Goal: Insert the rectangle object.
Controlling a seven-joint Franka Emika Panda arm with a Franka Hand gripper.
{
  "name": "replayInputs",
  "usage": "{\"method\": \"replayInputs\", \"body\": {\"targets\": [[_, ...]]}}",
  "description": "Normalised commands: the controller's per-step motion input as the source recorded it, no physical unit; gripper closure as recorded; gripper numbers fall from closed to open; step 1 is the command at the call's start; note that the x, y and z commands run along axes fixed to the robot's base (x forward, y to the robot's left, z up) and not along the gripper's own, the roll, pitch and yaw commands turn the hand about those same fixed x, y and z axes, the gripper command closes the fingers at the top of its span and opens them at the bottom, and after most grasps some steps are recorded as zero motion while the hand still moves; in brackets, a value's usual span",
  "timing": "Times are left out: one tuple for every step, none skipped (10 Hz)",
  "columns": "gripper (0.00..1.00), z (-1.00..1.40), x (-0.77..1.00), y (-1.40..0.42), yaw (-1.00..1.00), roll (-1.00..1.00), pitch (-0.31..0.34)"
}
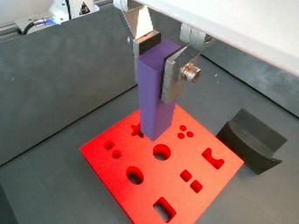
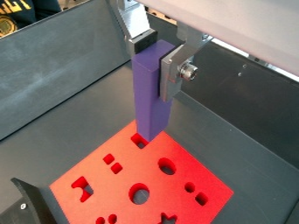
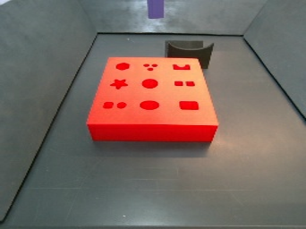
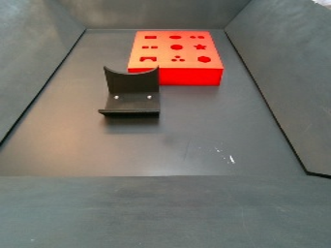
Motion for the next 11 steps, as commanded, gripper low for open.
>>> {"method": "replayInputs", "body": {"targets": [[1.0,0.0,0.04,0.0,0.0,0.0,0.0],[1.0,-0.01,0.13,-0.07,-0.02,0.0,0.0],[1.0,-0.3,0.13,-0.09,-0.24,-0.06,-0.014],[1.0,-0.62,0.38,-0.08,-0.54,-0.11,0.0],[1.0,-0.62,0.35,-0.08,-0.5,-0.17,-0.113],[1.0,-0.89,0.41,-0.23,-0.42,-0.03,-0.076],[1.0,-0.95,0.46,-0.25,-0.48,0.0,0.0],[1.0,-0.79,0.3,-0.24,-0.57,0.0,0.0],[1.0,-0.77,0.22,-0.18,-0.63,0.05,0.113],[1.0,-0.54,0.25,-0.11,-0.49,0.2,0.21],[1.0,-0.47,0.21,-0.08,-0.49,0.19,0.24]]}}
